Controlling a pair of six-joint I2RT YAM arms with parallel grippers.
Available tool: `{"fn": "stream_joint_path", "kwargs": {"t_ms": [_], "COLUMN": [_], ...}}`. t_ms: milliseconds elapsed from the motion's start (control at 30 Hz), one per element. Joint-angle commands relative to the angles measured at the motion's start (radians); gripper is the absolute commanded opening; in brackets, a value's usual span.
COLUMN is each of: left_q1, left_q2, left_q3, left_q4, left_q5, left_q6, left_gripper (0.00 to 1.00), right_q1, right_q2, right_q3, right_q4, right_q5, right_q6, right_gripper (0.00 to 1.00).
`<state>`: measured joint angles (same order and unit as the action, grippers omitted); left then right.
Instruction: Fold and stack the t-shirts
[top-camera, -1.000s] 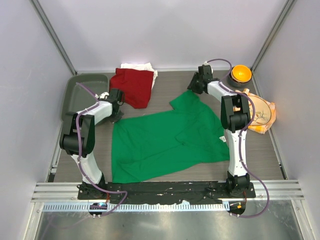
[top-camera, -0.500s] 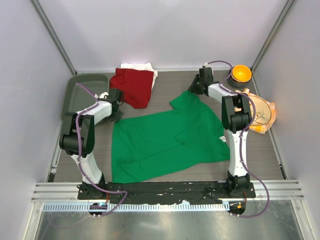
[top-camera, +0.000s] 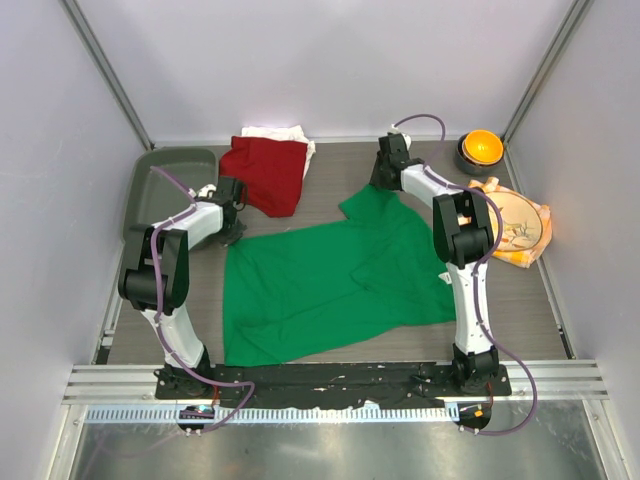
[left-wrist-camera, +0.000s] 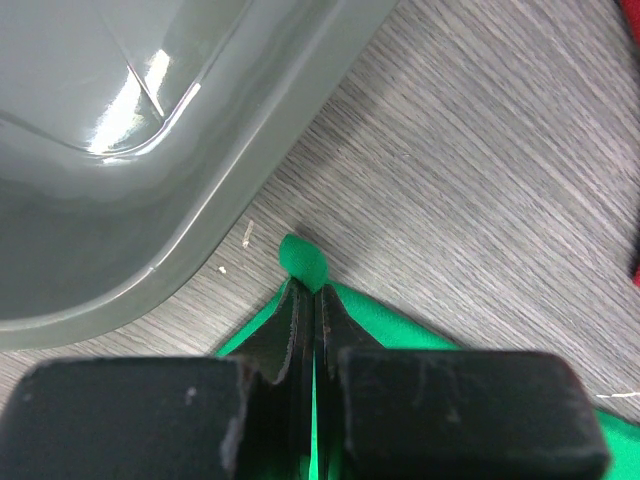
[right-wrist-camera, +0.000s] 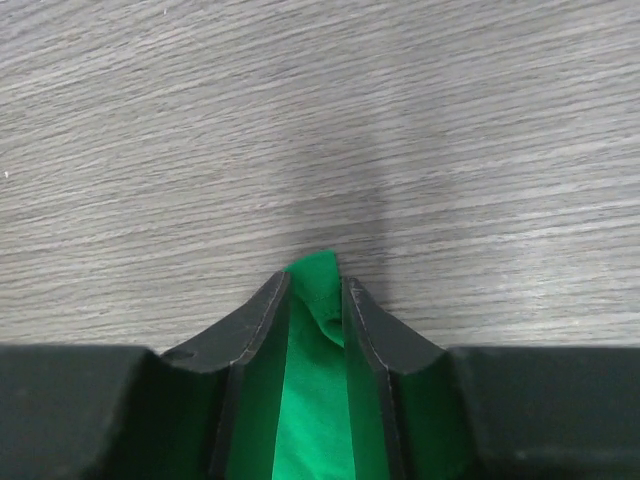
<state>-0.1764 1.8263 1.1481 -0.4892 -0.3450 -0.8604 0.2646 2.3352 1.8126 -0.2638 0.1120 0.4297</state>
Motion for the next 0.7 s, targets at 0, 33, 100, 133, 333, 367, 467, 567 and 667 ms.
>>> {"fn": "stream_joint_path", "kwargs": {"t_ms": [0, 33, 100, 133, 333, 367, 467, 567, 667], "left_q1": [0.017, 0.017, 0.018, 0.018, 0.020, 0.020, 0.020, 0.020, 0.020], "left_q2": [-0.009, -0.012, -0.013, -0.013, -0.016, -0.019, -0.022, -0.002, 0.022], "left_q3": [-0.014, -0.014, -0.017, -0.018, -0.024, -0.015, 0.021, 0.115, 0.226], "left_q4": [0.011, 0.011, 0.012, 0.011, 0.014, 0.012, 0.003, -0.048, -0.091], "left_q5": [0.000, 0.000, 0.000, 0.000, 0.001, 0.000, -0.009, -0.005, 0.004], "left_q6": [-0.008, -0.008, -0.008, -0.008, -0.009, -0.008, 0.006, 0.037, 0.080], "left_gripper": [0.00, 0.00, 0.00, 0.00, 0.00, 0.00, 0.00, 0.00, 0.00], "right_q1": [0.012, 0.013, 0.012, 0.012, 0.012, 0.012, 0.012, 0.008, 0.001], "right_q2": [0.067, 0.069, 0.075, 0.075, 0.069, 0.059, 0.003, -0.059, -0.134], "right_q3": [0.011, 0.013, 0.013, 0.014, 0.010, 0.007, -0.015, -0.013, -0.018], "right_q4": [-0.183, -0.186, -0.190, -0.193, -0.195, -0.193, -0.167, -0.167, -0.167], "right_q5": [0.081, 0.083, 0.095, 0.098, 0.106, 0.116, 0.152, 0.208, 0.270], "right_q6": [-0.051, -0.054, -0.057, -0.060, -0.060, -0.055, -0.057, -0.071, -0.078], "right_gripper": [0.32, 0.31, 0.28, 0.25, 0.01, 0.01, 0.01, 0.01, 0.01]}}
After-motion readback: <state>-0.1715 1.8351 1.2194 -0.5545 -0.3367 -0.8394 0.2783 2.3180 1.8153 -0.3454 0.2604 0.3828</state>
